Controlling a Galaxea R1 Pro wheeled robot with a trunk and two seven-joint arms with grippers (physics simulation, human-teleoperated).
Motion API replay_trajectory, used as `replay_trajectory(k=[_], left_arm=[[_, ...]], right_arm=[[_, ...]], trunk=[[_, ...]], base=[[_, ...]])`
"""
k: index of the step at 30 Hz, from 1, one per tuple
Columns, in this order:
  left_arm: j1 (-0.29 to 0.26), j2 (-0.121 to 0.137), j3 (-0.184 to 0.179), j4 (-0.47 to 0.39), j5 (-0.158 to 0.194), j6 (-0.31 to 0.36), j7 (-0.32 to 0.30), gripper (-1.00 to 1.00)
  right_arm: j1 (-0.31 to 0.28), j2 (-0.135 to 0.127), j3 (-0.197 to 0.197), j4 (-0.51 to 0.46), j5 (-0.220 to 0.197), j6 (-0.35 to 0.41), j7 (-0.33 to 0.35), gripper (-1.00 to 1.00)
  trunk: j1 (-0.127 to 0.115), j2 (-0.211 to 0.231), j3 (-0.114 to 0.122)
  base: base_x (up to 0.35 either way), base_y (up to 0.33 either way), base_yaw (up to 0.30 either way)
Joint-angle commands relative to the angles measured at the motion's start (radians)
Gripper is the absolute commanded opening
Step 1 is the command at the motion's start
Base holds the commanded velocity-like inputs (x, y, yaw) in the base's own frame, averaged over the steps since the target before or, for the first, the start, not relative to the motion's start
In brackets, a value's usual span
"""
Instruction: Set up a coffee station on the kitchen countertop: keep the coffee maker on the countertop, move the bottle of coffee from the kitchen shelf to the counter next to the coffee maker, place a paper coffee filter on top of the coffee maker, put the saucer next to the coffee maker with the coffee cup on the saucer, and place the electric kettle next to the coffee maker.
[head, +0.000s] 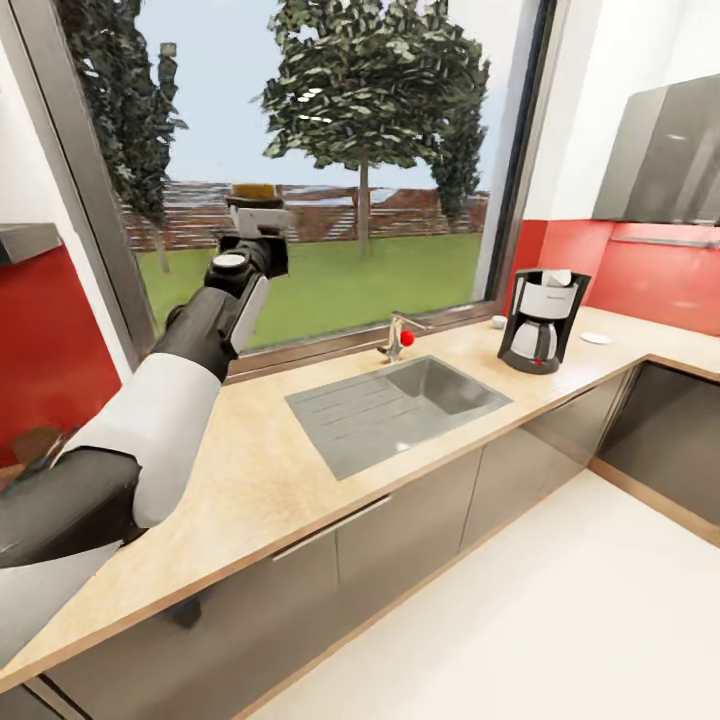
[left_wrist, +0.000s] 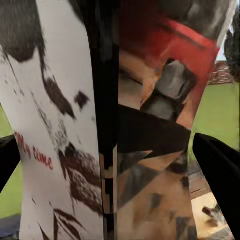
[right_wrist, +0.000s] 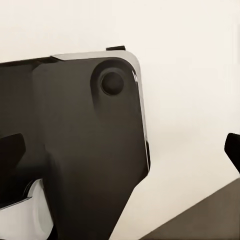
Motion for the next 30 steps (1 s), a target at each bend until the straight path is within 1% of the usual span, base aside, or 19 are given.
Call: replay_trajectory(k=[1, 3, 4, 5, 6, 8, 9, 11, 12, 13, 14, 15, 18, 19, 21, 22, 24, 25, 30], left_arm=[[0.037, 0.000, -0.005, -0.027, -0.001, -0.008, 0.002, -1.00], [0.088, 0.000, -0.005, -0.062, -0.001, -0.017, -0.013, -1.00], [0.155, 0.000, -0.005, -0.108, -0.002, -0.023, -0.048, -1.00], [0.169, 0.000, -0.006, -0.117, -0.002, -0.023, -0.056, -1.00], [0.210, 0.000, -0.009, -0.139, -0.002, -0.025, -0.079, -1.00], [0.285, 0.004, -0.033, -0.175, -0.004, -0.039, -0.133, -1.00], [0.310, 0.006, -0.040, -0.181, -0.004, -0.049, -0.151, -1.00], [0.389, 0.009, -0.052, -0.197, -0.008, -0.100, -0.196, -1.00], [0.413, 0.010, -0.054, -0.204, -0.009, -0.117, -0.215, -1.00], [0.460, 0.012, -0.056, -0.225, -0.012, -0.137, -0.256, -1.00], [0.472, 0.012, -0.056, -0.232, -0.013, -0.140, -0.266, -1.00], [0.515, 0.013, -0.057, -0.260, -0.014, -0.145, -0.287, -1.00], [0.621, 0.015, -0.056, -0.325, -0.015, -0.151, -0.306, -1.00], [0.740, 0.016, -0.058, -0.403, -0.015, -0.153, -0.310, -1.00], [0.815, 0.016, -0.058, -0.460, -0.017, -0.155, -0.308, -1.00], [0.946, 0.014, -0.071, -0.609, -0.057, -0.165, -0.309, -1.00], [0.968, 0.014, -0.088, -0.629, -0.065, -0.165, -0.308, -1.00], [0.984, 0.014, -0.107, -0.632, -0.069, -0.166, -0.304, -1.00], [0.994, 0.014, -0.114, -0.609, -0.070, -0.169, -0.301, -1.00]], right_arm=[[-0.001, 0.000, -0.004, 0.000, 0.001, -0.003, -0.001, 1.00], [-0.001, 0.000, -0.004, 0.000, 0.001, -0.003, -0.002, 1.00], [-0.001, 0.000, -0.004, 0.000, 0.001, -0.004, -0.003, 1.00], [-0.001, 0.000, -0.004, 0.000, 0.001, -0.004, -0.003, 1.00], [-0.001, 0.000, -0.004, 0.000, 0.001, -0.005, -0.003, 1.00], [-0.001, 0.000, -0.004, 0.000, 0.001, -0.006, -0.003, 1.00], [-0.001, 0.000, -0.004, 0.000, 0.001, -0.006, -0.003, 1.00], [-0.001, 0.000, -0.004, 0.000, 0.000, -0.007, -0.003, 1.00], [-0.001, 0.000, -0.004, 0.000, -0.001, -0.007, -0.002, 1.00], [-0.001, 0.000, -0.004, -0.002, -0.001, -0.008, -0.002, 1.00], [-0.001, 0.000, -0.004, -0.002, -0.001, -0.008, -0.002, 1.00], [-0.001, 0.000, -0.006, -0.003, -0.002, -0.011, -0.002, 1.00], [-0.001, 0.001, -0.008, -0.005, -0.005, -0.022, -0.002, 1.00], [-0.001, 0.003, -0.009, -0.006, -0.007, -0.027, -0.003, 1.00], [-0.001, 0.003, -0.010, -0.007, -0.007, -0.029, -0.003, 1.00], [-0.001, 0.003, -0.010, -0.007, -0.007, -0.030, -0.004, 1.00], [-0.001, 0.003, -0.010, -0.007, -0.007, -0.030, -0.004, 1.00], [-0.001, 0.003, -0.010, -0.007, -0.007, -0.030, -0.004, 1.00], [-0.001, 0.003, -0.011, -0.007, -0.007, -0.029, -0.004, 1.00]], trunk=[[0.000, -0.003, -0.002], [0.000, -0.003, -0.002], [0.000, -0.003, -0.002], [0.000, -0.003, -0.002], [0.000, -0.003, -0.002], [0.000, -0.003, -0.002], [0.000, -0.003, -0.002], [0.000, -0.003, -0.002], [0.000, -0.003, -0.002], [0.000, -0.003, -0.002], [0.000, -0.003, -0.002], [0.000, -0.003, -0.002], [0.000, -0.003, -0.002], [0.000, -0.003, -0.002], [0.000, -0.003, -0.002], [0.000, -0.003, -0.002], [0.000, -0.003, -0.002], [0.000, -0.003, -0.002], [0.000, -0.003, -0.002]], base=[[-0.024, -0.011, -0.201], [-0.013, -0.006, -0.106], [-0.003, -0.002, -0.027], [-0.002, -0.001, -0.017], [-0.001, -0.001, -0.011], [-0.001, 0.000, -0.004], [0.000, 0.000, -0.002], [0.000, 0.000, 0.000], [0.000, 0.000, 0.000], [0.000, 0.000, 0.000], [0.000, 0.000, 0.000], [0.000, 0.000, 0.000], [0.000, 0.000, 0.000], [0.000, 0.000, 0.000], [0.000, 0.000, 0.000], [0.266, 0.000, 0.000], [0.300, 0.000, 0.000], [0.322, -0.050, 0.000], [0.302, -0.107, -0.046]])
